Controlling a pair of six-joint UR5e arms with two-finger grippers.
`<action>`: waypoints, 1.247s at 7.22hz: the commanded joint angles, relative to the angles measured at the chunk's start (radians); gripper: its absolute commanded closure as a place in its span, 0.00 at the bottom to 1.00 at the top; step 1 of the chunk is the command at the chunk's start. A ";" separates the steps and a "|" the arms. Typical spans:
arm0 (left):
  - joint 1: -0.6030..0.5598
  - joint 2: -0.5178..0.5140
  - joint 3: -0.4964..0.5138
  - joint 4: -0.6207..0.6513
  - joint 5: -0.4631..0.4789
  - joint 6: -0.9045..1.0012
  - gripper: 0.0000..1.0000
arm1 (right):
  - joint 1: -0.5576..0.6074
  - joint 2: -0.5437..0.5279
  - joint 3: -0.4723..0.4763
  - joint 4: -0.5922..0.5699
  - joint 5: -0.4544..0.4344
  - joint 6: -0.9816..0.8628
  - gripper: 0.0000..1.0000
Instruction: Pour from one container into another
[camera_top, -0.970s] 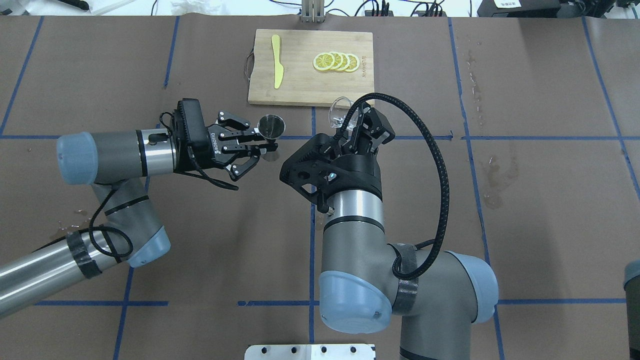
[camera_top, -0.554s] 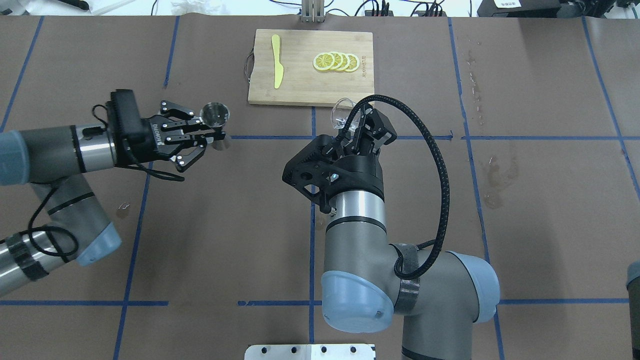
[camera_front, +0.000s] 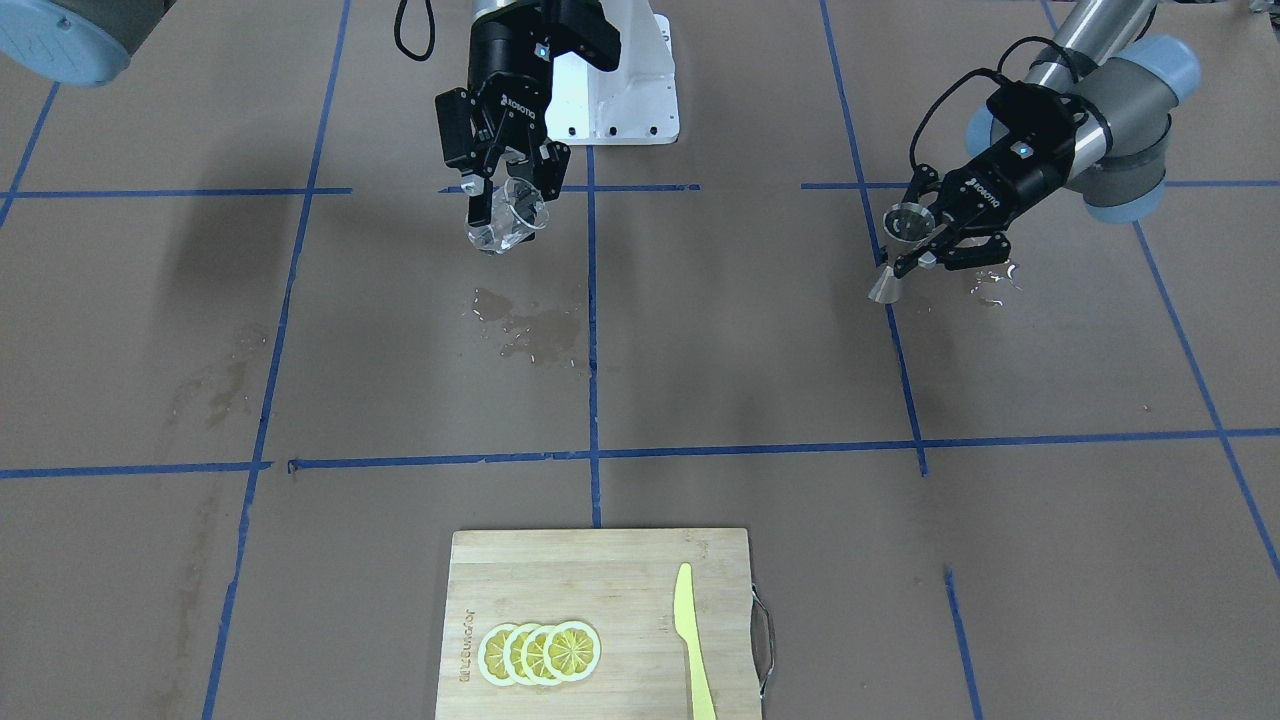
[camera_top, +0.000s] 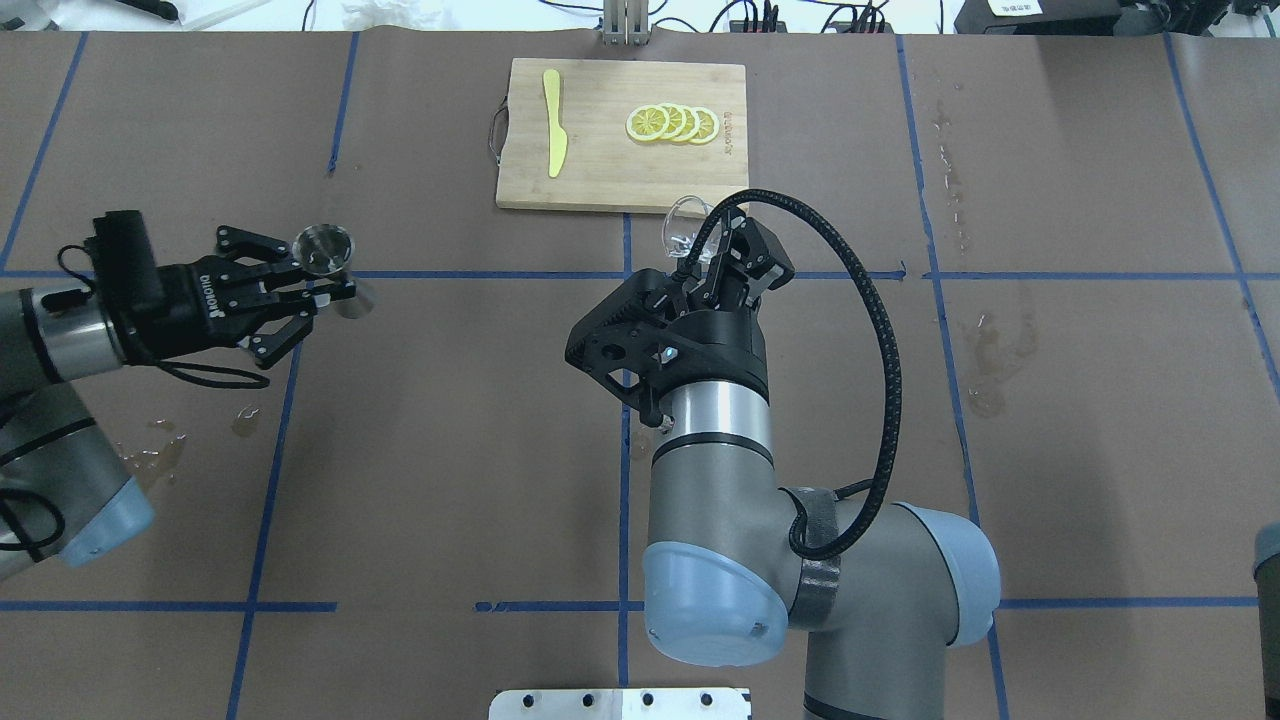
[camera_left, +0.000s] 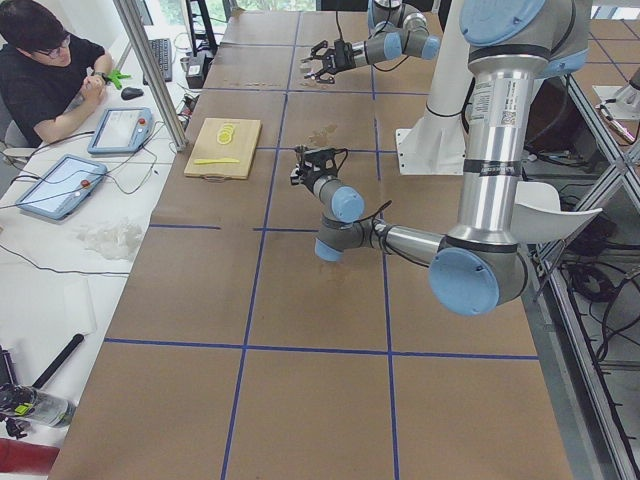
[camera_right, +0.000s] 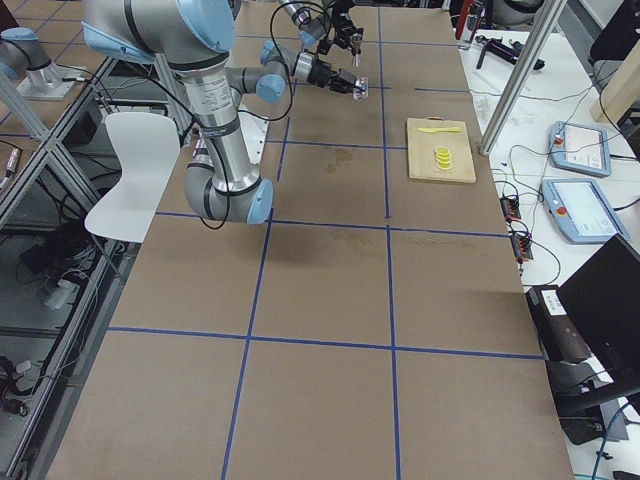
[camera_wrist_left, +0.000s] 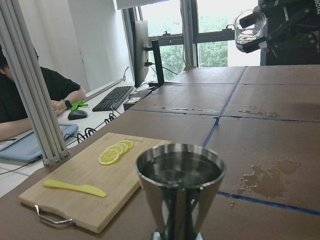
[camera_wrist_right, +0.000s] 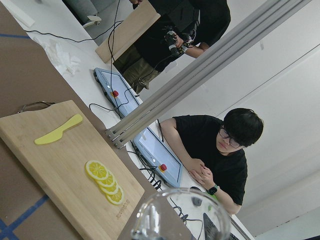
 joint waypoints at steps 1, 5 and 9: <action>-0.003 0.177 -0.085 -0.044 0.049 -0.058 1.00 | 0.000 0.000 0.007 0.000 0.000 0.001 1.00; 0.009 0.275 -0.072 -0.157 0.363 -0.299 1.00 | 0.000 -0.003 0.010 0.000 0.000 0.001 1.00; 0.028 0.292 -0.072 -0.180 0.481 -0.438 1.00 | 0.000 -0.005 0.015 0.000 0.000 0.002 1.00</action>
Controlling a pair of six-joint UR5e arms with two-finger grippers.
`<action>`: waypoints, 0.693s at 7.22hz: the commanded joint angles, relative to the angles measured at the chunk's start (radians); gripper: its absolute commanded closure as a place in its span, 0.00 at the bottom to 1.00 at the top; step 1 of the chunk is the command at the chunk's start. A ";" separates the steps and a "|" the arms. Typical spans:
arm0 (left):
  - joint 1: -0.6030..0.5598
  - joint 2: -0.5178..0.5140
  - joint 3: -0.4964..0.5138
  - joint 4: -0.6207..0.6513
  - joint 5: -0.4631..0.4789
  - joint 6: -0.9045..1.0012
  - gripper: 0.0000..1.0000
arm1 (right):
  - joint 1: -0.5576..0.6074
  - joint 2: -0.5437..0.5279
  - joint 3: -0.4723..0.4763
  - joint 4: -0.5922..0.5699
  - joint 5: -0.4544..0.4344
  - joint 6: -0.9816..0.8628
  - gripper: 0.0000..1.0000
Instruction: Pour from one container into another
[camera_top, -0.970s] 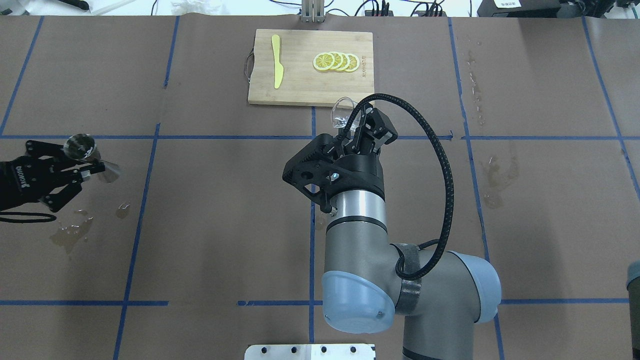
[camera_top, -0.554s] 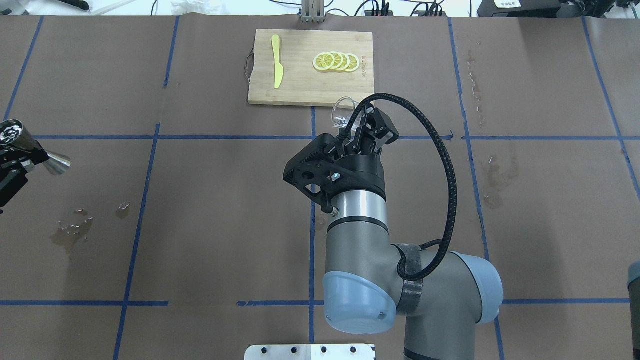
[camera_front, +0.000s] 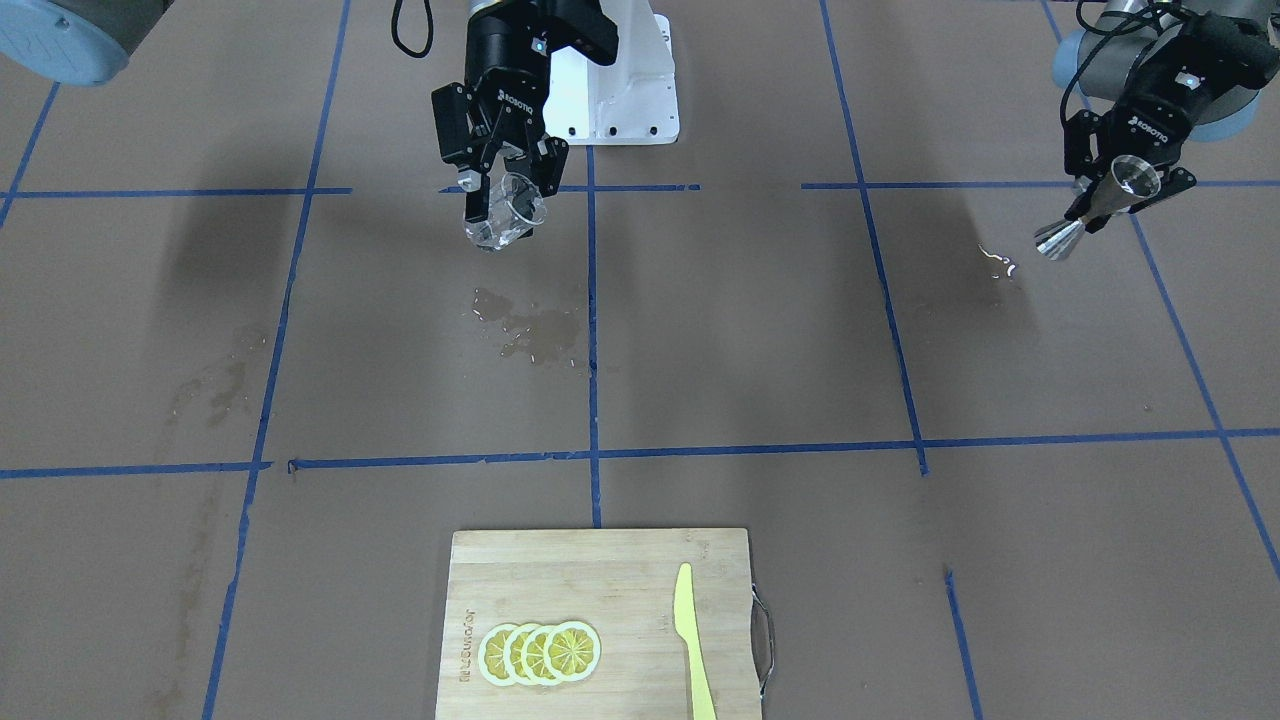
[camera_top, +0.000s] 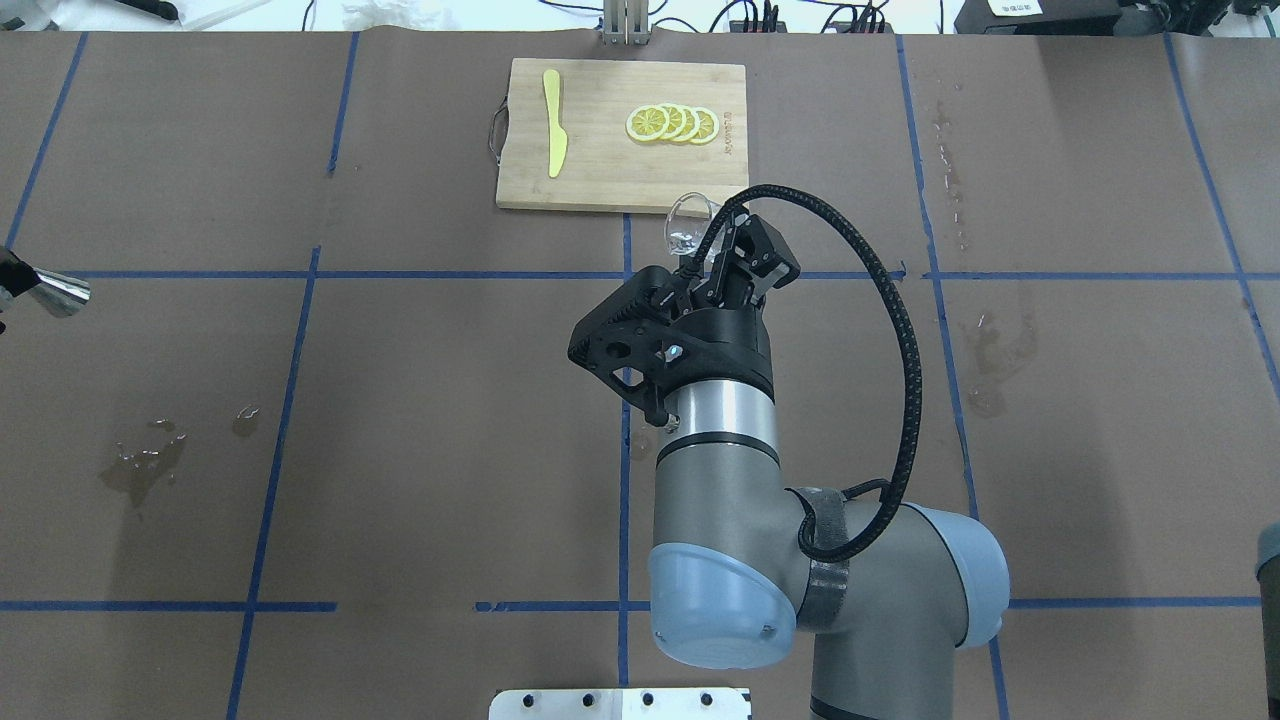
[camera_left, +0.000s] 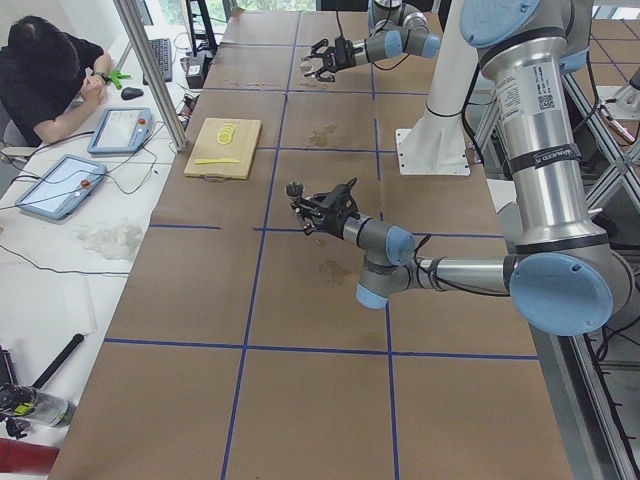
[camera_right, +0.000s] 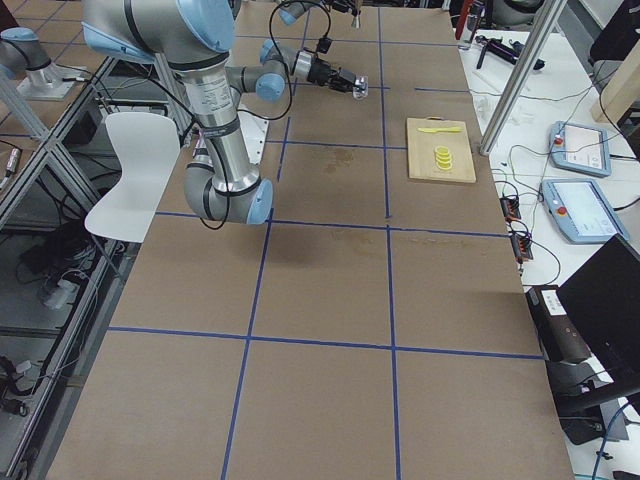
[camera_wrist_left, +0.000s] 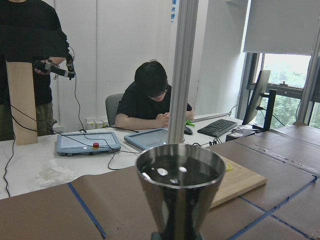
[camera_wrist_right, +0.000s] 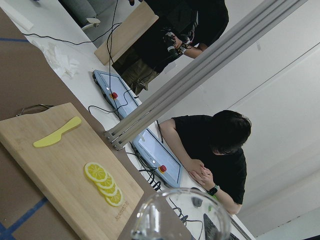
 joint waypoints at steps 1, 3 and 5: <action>0.023 0.002 0.000 -0.023 0.018 -0.125 1.00 | 0.000 0.001 0.000 0.000 0.000 0.000 1.00; 0.119 0.002 0.017 -0.021 0.127 -0.124 1.00 | 0.000 0.001 0.000 0.000 0.000 -0.001 1.00; 0.239 0.024 0.040 -0.017 0.267 -0.077 1.00 | 0.000 0.001 0.002 0.000 0.000 -0.001 1.00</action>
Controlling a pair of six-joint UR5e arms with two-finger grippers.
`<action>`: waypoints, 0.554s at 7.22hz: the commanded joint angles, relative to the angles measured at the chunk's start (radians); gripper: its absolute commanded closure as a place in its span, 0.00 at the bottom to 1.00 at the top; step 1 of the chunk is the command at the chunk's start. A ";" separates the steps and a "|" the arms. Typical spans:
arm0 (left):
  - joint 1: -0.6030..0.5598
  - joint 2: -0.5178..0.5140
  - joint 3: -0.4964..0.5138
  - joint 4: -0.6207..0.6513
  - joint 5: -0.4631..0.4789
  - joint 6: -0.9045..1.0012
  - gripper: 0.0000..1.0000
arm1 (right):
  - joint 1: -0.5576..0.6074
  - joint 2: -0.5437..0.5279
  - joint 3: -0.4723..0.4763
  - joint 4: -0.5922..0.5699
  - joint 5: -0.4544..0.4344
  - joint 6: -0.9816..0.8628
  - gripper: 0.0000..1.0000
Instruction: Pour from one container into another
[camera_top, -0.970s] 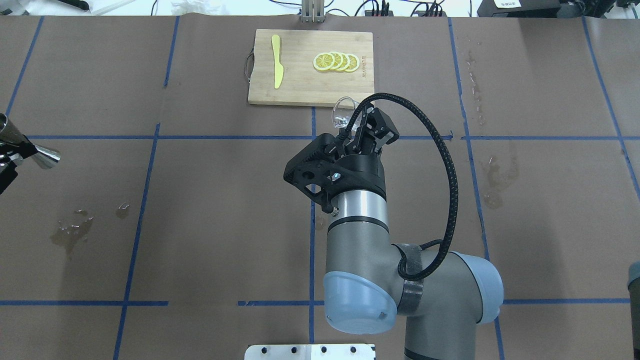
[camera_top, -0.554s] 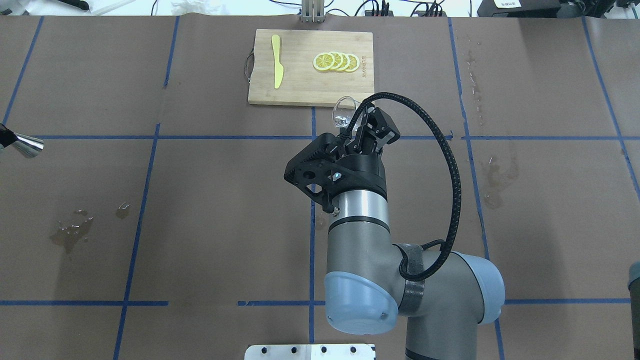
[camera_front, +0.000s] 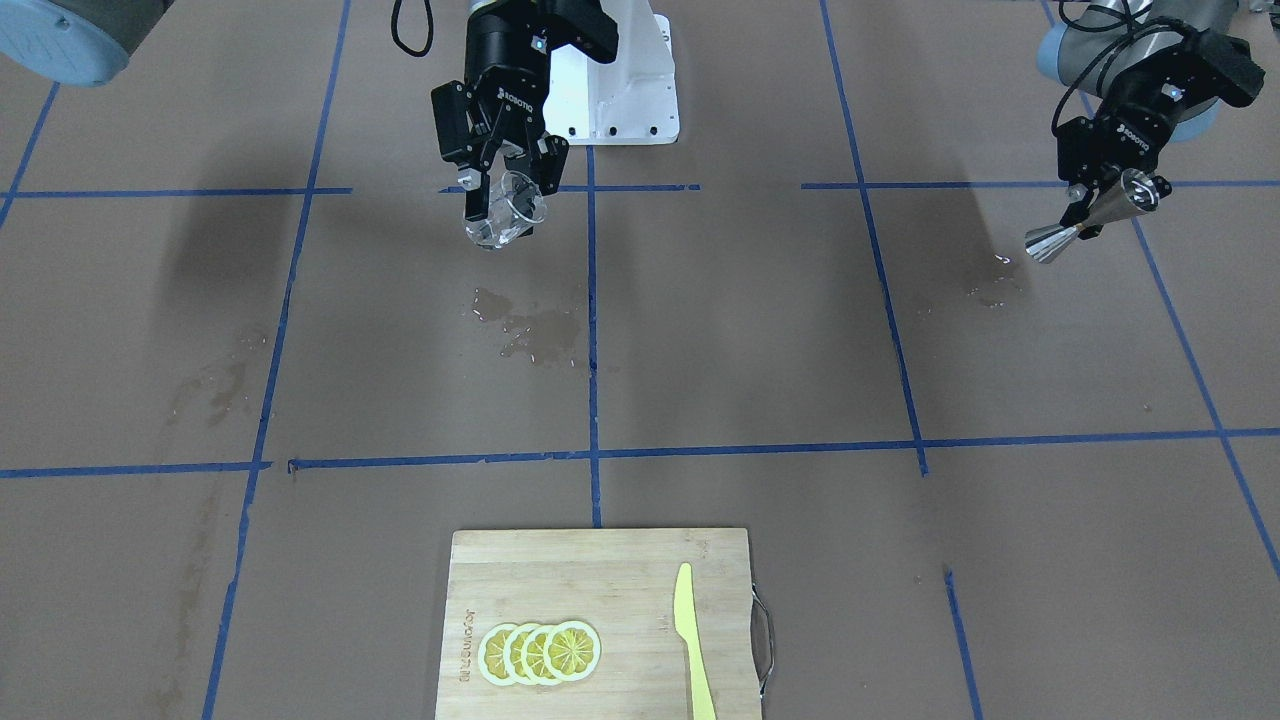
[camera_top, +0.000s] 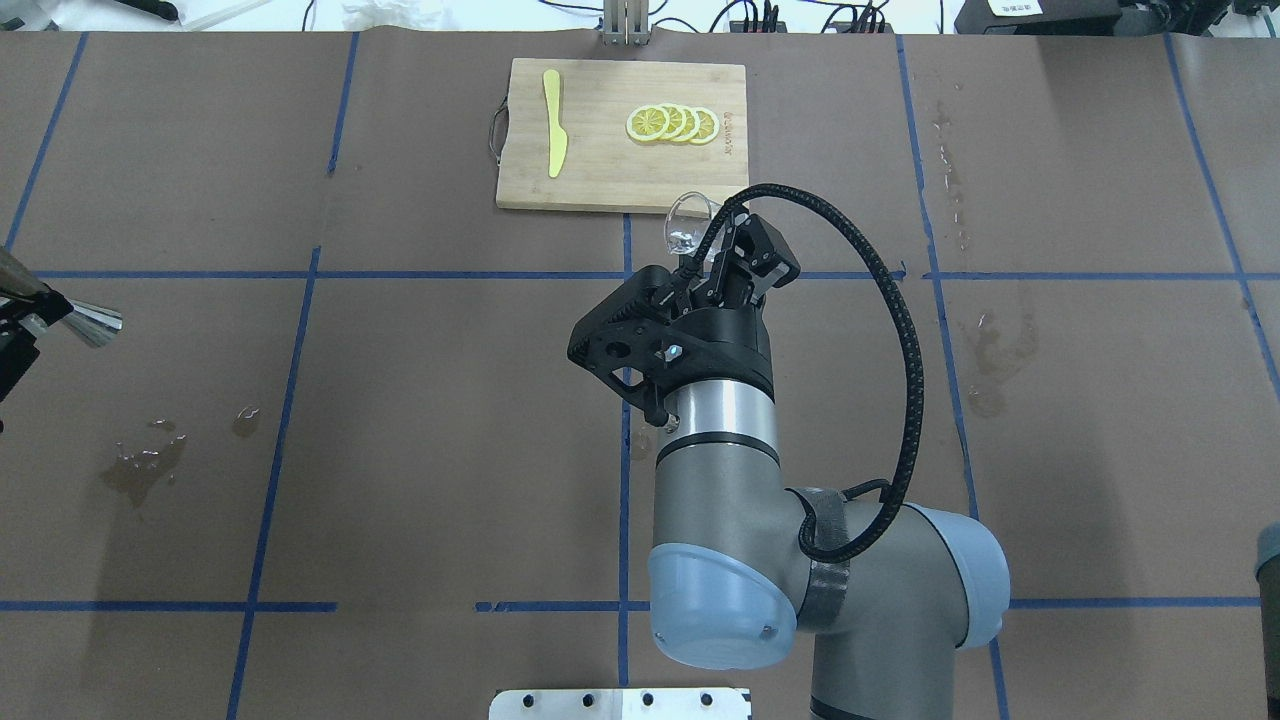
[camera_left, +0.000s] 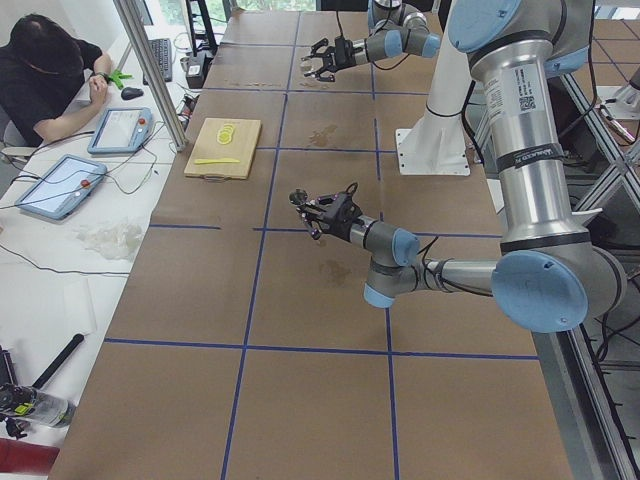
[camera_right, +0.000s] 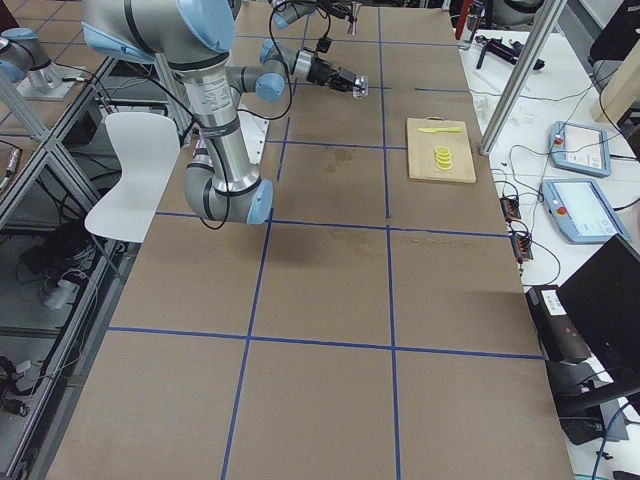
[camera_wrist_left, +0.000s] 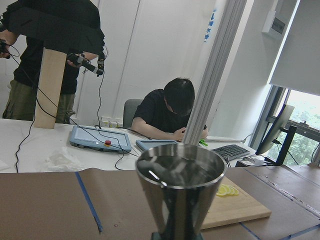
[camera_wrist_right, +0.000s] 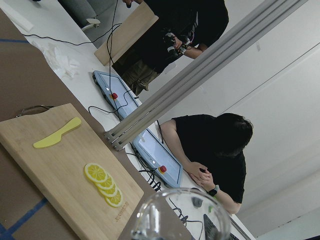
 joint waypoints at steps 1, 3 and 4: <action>0.073 0.047 0.024 0.002 0.111 0.118 1.00 | 0.000 0.000 0.001 0.000 0.000 0.000 1.00; 0.177 0.046 0.044 0.004 0.256 0.107 1.00 | 0.000 0.000 0.001 0.000 0.000 0.000 1.00; 0.227 0.043 0.047 0.004 0.311 0.098 1.00 | 0.000 0.000 0.001 0.000 0.000 0.000 1.00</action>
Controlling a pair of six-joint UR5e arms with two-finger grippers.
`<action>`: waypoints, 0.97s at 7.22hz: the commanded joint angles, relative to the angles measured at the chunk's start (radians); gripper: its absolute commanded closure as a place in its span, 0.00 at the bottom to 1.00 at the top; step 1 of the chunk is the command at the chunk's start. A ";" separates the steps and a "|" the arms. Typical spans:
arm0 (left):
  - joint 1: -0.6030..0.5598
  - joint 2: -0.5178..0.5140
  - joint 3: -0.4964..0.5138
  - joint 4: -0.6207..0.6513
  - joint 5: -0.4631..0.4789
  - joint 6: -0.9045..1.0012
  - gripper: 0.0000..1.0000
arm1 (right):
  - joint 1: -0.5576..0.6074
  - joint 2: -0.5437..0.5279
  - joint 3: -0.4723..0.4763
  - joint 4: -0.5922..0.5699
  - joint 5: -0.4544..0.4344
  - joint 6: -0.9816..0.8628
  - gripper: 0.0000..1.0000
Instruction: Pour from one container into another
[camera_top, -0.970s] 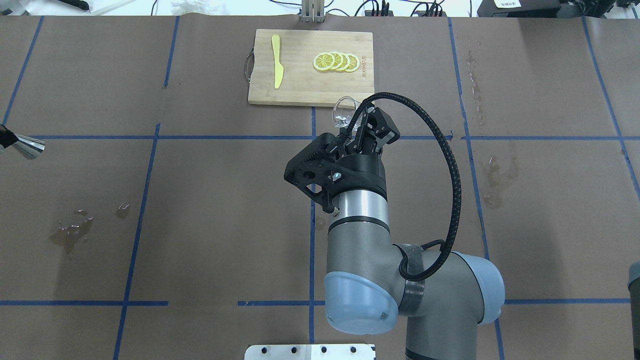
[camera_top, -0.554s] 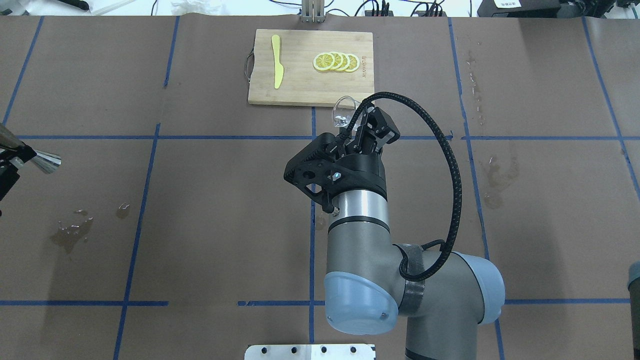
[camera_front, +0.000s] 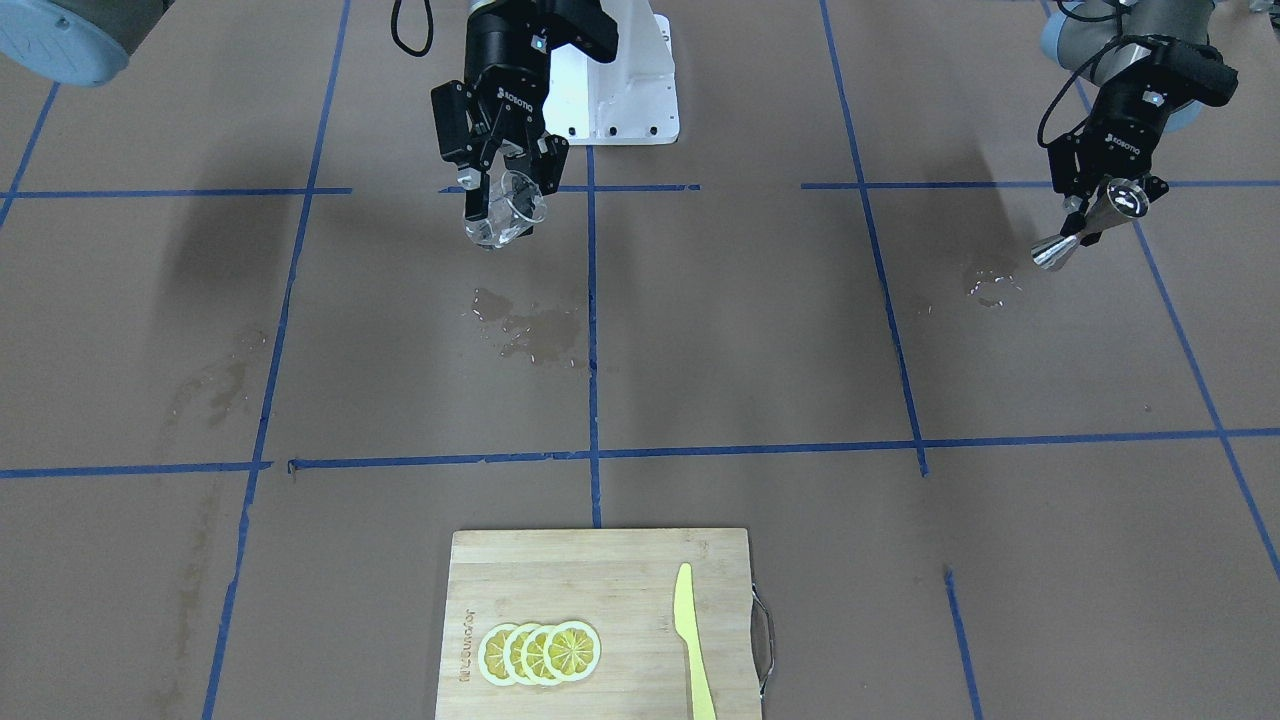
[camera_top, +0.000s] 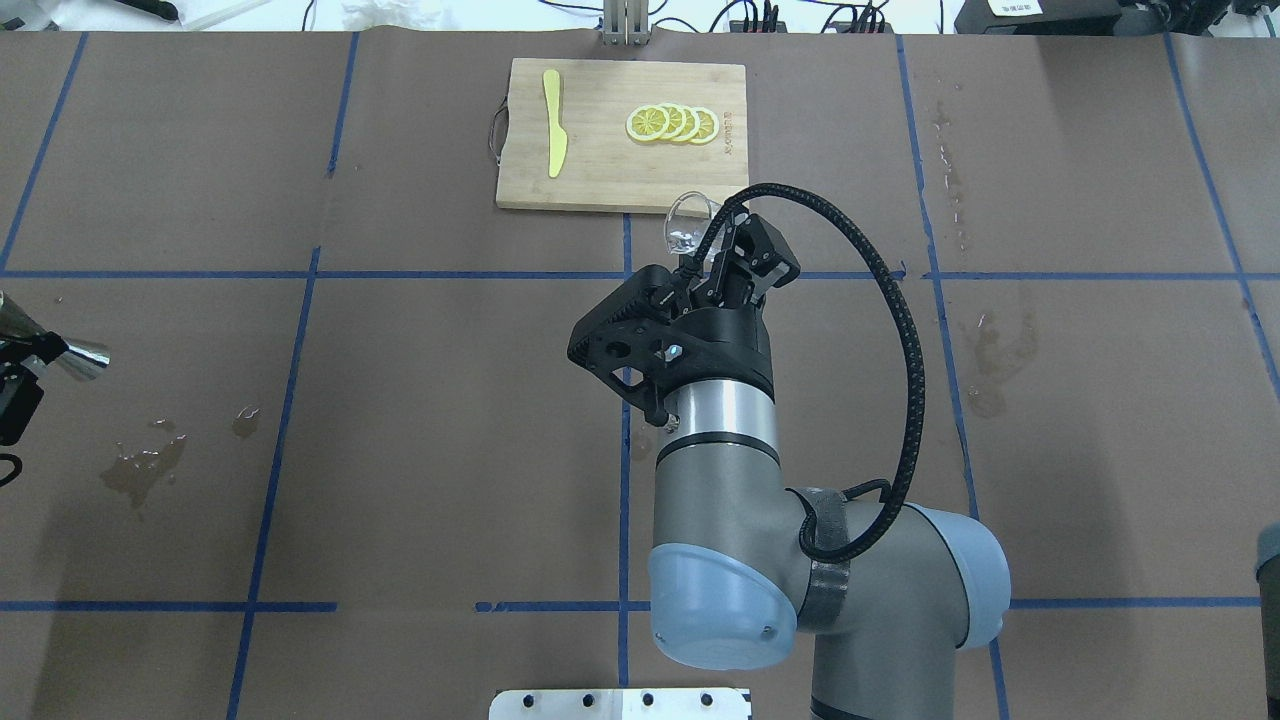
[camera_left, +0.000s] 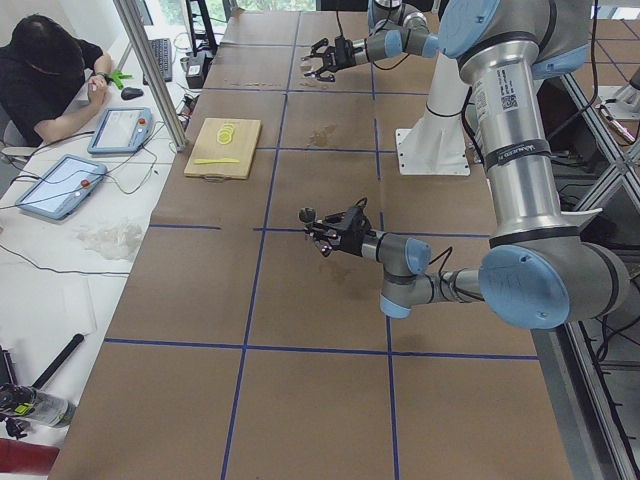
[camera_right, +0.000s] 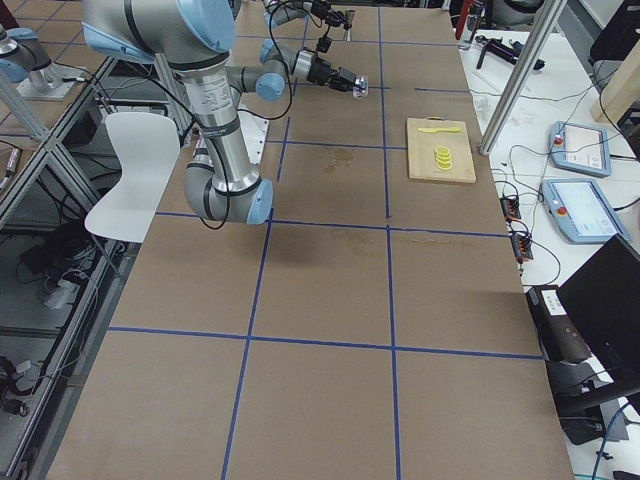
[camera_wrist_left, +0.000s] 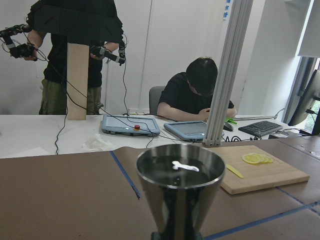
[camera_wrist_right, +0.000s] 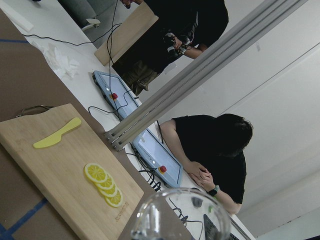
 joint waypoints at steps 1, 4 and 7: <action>0.118 -0.006 0.035 -0.001 0.147 -0.055 1.00 | 0.000 0.000 0.000 0.000 0.000 0.000 1.00; 0.309 -0.017 0.040 0.003 0.400 -0.040 1.00 | 0.000 -0.011 0.014 0.000 0.000 0.002 1.00; 0.385 -0.108 0.101 0.015 0.554 0.083 1.00 | 0.000 -0.015 0.021 0.000 0.000 0.002 1.00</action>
